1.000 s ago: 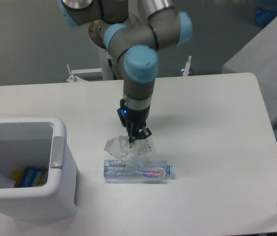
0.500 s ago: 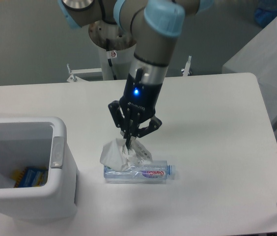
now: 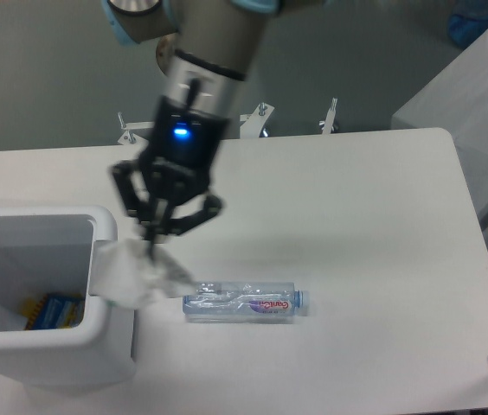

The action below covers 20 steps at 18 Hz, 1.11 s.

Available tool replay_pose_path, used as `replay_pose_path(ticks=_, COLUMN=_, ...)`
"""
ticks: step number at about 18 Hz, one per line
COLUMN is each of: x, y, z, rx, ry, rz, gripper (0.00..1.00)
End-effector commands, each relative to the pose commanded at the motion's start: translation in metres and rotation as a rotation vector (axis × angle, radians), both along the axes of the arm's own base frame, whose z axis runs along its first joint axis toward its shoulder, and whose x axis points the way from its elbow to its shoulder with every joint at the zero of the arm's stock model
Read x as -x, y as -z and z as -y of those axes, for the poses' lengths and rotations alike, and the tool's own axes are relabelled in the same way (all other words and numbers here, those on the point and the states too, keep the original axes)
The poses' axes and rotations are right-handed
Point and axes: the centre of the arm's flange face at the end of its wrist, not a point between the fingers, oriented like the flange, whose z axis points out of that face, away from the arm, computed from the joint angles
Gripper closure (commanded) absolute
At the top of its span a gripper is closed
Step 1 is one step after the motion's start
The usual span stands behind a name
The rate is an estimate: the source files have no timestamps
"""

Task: Place the trash in the trash can
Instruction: 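Carry the wrapper over the white trash bin, then open the gripper to drop the wrapper into the bin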

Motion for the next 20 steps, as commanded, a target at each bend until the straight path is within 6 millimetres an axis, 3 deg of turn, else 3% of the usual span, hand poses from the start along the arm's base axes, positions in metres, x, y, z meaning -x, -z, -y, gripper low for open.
replay_pose_path(ticks=1, x=-0.019, y=0.004, z=-0.008, rx=0.005, ry=0.034, rz=0.002, gripper=0.95)
replay_pose_path(ticks=4, x=-0.051, y=0.022, z=-0.023, rx=0.031, ry=0.095, rz=0.017, gripper=0.92)
replay_pose_path(ticks=8, x=-0.074, y=0.033, z=-0.029, rx=0.048, ry=0.133, rz=0.023, gripper=0.91)
replay_pose_path(ticks=11, x=-0.075, y=0.035, z=-0.029, rx=0.050, ry=0.135, rz=0.021, gripper=0.63)
replay_pose_path(ticks=13, x=-0.074, y=0.034, z=-0.029, rx=0.054, ry=0.128, rz=0.007, gripper=0.37)
replay_pose_path(ticks=17, x=-0.068, y=0.031, z=-0.027, rx=0.076, ry=0.092, rz=-0.044, gripper=0.12)
replay_pose_path(ticks=20, x=-0.063, y=0.027, z=-0.026, rx=0.089, ry=0.067, rz=-0.072, gripper=0.09)
